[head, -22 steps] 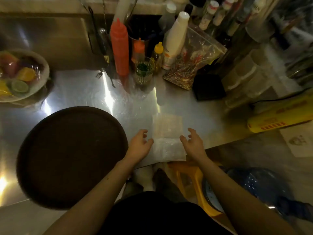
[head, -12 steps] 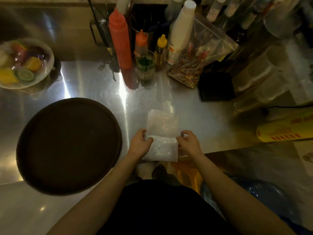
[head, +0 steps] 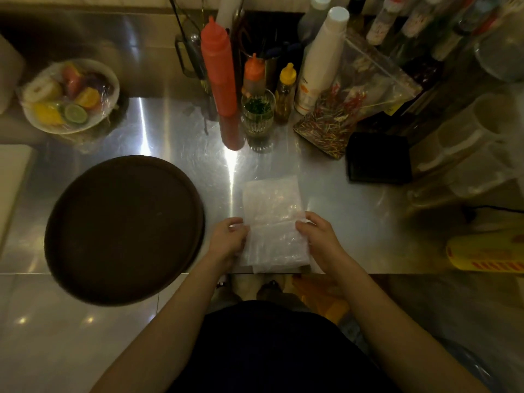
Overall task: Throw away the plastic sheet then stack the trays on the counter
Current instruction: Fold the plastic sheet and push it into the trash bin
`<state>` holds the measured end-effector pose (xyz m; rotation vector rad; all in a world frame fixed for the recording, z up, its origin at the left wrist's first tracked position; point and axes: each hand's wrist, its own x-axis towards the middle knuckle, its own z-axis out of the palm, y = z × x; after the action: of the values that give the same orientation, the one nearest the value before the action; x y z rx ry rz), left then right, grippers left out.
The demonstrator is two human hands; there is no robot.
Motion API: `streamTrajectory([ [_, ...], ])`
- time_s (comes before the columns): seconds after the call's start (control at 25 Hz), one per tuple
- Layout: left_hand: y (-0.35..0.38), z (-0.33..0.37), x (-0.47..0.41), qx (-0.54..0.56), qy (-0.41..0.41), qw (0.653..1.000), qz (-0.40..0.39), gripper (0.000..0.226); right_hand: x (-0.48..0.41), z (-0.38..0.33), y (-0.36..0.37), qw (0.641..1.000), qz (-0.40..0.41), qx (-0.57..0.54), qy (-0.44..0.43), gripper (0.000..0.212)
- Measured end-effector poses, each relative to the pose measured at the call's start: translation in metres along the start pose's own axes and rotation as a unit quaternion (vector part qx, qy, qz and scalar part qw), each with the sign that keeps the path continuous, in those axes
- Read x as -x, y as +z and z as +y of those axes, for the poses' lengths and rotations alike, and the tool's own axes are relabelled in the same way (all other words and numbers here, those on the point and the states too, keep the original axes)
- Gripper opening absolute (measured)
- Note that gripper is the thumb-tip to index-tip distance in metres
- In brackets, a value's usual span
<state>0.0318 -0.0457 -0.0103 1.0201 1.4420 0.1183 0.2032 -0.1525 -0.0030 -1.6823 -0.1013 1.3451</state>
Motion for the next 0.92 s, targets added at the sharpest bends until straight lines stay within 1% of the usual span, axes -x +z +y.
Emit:
streamTrajectory([
  [0.04,0.001,-0.003,0.01,0.047,0.002,0.998,0.035,0.04,-0.002,-0.008,-0.002,0.998,-0.058,0.016,0.001,0.019],
  [0.12,-0.005,0.0,0.01,0.072,0.014,0.997,0.027,0.036,-0.01,-0.016,-0.004,0.997,-0.072,0.0,0.001,0.022],
  [0.24,-0.012,-0.003,0.014,0.094,0.01,0.995,-0.031,0.036,-0.003,-0.018,-0.007,0.994,-0.095,-0.049,-0.029,0.023],
  [0.36,-0.023,-0.004,0.012,0.142,0.009,0.987,-0.079,0.04,-0.003,-0.022,-0.01,0.991,-0.108,-0.061,-0.052,0.023],
  [0.52,-0.037,-0.015,0.02,0.239,0.001,0.968,-0.075,0.039,-0.003,-0.024,0.001,0.987,-0.152,-0.046,-0.041,0.025],
  [0.64,-0.05,-0.023,0.028,0.25,0.025,0.965,-0.072,0.031,0.0,-0.027,0.011,0.984,-0.17,-0.029,-0.041,0.025],
  [0.92,-0.087,-0.025,0.051,0.259,0.08,0.961,-0.054,0.021,0.018,-0.03,0.042,0.978,-0.187,0.025,-0.088,0.035],
])
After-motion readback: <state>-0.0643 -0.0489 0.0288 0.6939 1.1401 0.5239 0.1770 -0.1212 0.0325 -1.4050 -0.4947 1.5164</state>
